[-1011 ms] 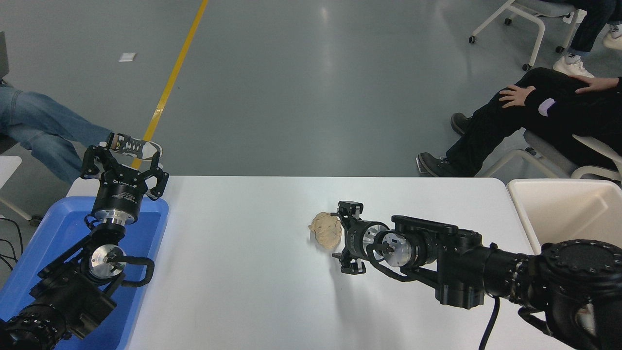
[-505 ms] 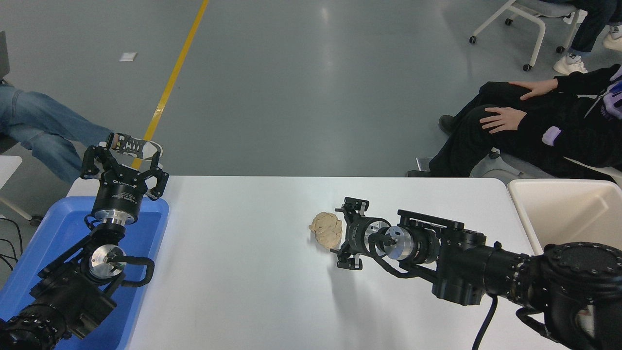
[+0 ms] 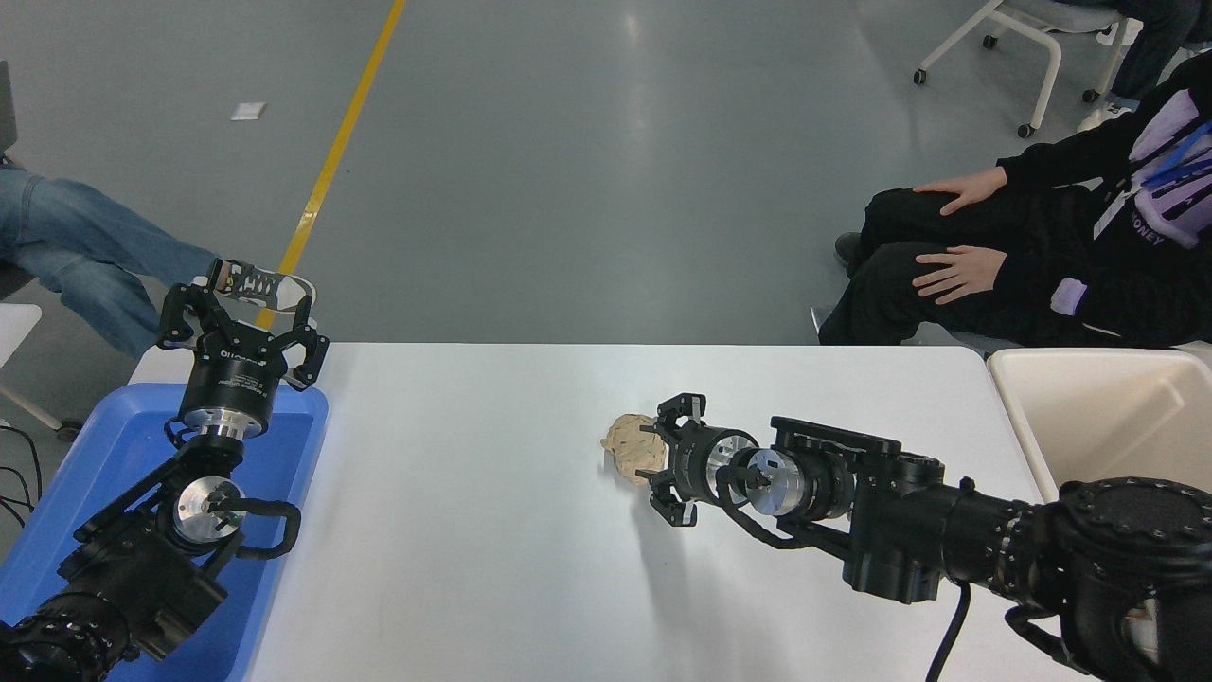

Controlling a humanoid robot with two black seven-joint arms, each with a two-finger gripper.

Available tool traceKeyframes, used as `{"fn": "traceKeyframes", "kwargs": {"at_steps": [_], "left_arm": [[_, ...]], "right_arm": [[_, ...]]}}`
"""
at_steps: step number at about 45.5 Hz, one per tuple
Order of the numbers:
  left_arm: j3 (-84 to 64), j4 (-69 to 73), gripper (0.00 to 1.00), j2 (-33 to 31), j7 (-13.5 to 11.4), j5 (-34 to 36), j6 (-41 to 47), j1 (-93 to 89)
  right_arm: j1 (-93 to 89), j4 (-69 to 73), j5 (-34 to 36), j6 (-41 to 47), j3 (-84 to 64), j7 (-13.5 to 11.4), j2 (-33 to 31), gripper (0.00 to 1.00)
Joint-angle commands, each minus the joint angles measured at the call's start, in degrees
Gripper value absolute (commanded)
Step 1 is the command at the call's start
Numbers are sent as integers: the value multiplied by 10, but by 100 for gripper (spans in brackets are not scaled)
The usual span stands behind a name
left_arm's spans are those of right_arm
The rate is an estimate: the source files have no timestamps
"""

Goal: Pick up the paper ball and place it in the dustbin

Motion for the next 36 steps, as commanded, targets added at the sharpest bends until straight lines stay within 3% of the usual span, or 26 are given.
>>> {"fn": "traceKeyframes", "kwargs": {"at_steps": [1, 13, 14, 16, 17, 18, 25, 28, 31, 34, 36], "left_arm": [[0, 0, 99, 0, 0, 0, 0, 0], [0, 0, 99, 0, 0, 0, 0, 0], [0, 0, 99, 0, 0, 0, 0, 0], [0, 0, 99, 0, 0, 0, 0, 0], [0, 0, 99, 0, 0, 0, 0, 0], [0, 0, 99, 0, 0, 0, 0, 0], [0, 0, 99, 0, 0, 0, 0, 0], [0, 0, 99, 0, 0, 0, 0, 0], [0, 0, 99, 0, 0, 0, 0, 0], [0, 0, 99, 0, 0, 0, 0, 0], [0, 0, 99, 0, 0, 0, 0, 0]], "right_arm": [[-1, 1, -14, 7, -1, 1, 0, 0], [0, -1, -14, 6, -1, 1, 0, 0], [0, -3, -14, 5, -1, 1, 0, 13], [0, -11, -14, -4, -1, 1, 0, 62], [0, -17, -11, -3, 0, 1, 0, 79], [0, -20, -7, -3, 1, 1, 0, 86], [3, -26, -7, -1, 1, 1, 0, 87], [4, -22, -7, 1, 1, 1, 0, 79], [4, -22, -10, 5, 1, 0, 0, 79], [4, -22, -10, 6, 1, 0, 0, 82], [4, -25, -11, 6, 1, -1, 0, 91]]}}
